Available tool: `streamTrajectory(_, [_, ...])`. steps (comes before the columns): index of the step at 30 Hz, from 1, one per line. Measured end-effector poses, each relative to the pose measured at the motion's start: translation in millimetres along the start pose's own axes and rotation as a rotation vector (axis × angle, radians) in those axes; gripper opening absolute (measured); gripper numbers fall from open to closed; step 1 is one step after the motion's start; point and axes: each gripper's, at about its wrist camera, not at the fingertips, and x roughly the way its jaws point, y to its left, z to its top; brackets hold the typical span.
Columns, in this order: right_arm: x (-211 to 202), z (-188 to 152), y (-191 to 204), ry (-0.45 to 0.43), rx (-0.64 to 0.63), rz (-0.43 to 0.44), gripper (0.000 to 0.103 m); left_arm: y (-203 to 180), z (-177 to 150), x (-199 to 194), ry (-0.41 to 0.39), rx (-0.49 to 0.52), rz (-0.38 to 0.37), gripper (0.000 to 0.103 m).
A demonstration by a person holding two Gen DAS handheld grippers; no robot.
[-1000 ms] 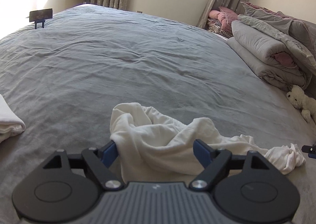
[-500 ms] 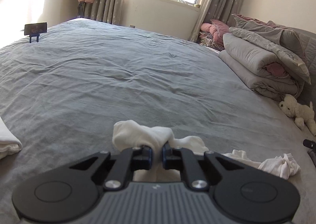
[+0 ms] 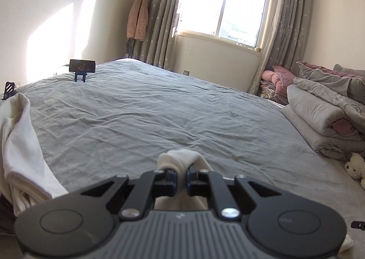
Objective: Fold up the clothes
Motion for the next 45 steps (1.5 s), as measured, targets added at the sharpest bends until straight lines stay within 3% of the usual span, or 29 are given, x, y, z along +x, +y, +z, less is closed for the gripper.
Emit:
streamTrajectory(5, [7,-4,6,0.023,-0.002,0.028,0.070,-9,-18,21,0.146,0.093,-0.016,0.008])
streamTrajectory(8, [8,-6,13,0.010,-0.017,0.041,0.070,-16,-25,27,0.191,0.111,-0.037,0.008])
streamTrajectory(12, [13,-5,20,-0.011,-0.030,0.044,0.070,-20,-30,27,0.196,0.130,-0.039,0.008])
streamTrajectory(17, [30,5,17,0.023,0.073,0.103,0.070,-23,-34,32,0.212,0.142,-0.020,0.010])
streamTrajectory(23, [48,-6,45,0.053,-0.051,0.107,0.068,-31,-42,41,0.257,0.185,-0.016,0.016])
streamTrajectory(24, [48,-8,50,0.062,-0.082,0.104,0.056,-31,-43,43,0.262,0.188,-0.014,0.019])
streamTrajectory(25, [46,-9,54,0.052,-0.114,0.095,0.036,-31,-43,44,0.266,0.187,-0.009,0.024])
streamTrajectory(26, [44,-10,57,0.043,-0.141,0.088,0.024,-31,-43,46,0.269,0.186,-0.003,0.026])
streamTrajectory(27, [41,-9,58,0.039,-0.143,0.091,0.005,-30,-43,47,0.269,0.186,0.000,0.026])
streamTrajectory(32, [15,1,55,-0.064,-0.129,0.081,0.004,-31,-44,46,0.267,0.198,0.000,0.025])
streamTrajectory(41, [-62,24,31,-0.343,-0.111,0.053,0.003,-29,-41,43,0.261,0.176,-0.009,0.025])
streamTrajectory(45, [-79,23,16,-0.372,-0.089,0.061,0.003,-31,-41,42,0.262,0.179,-0.014,0.026])
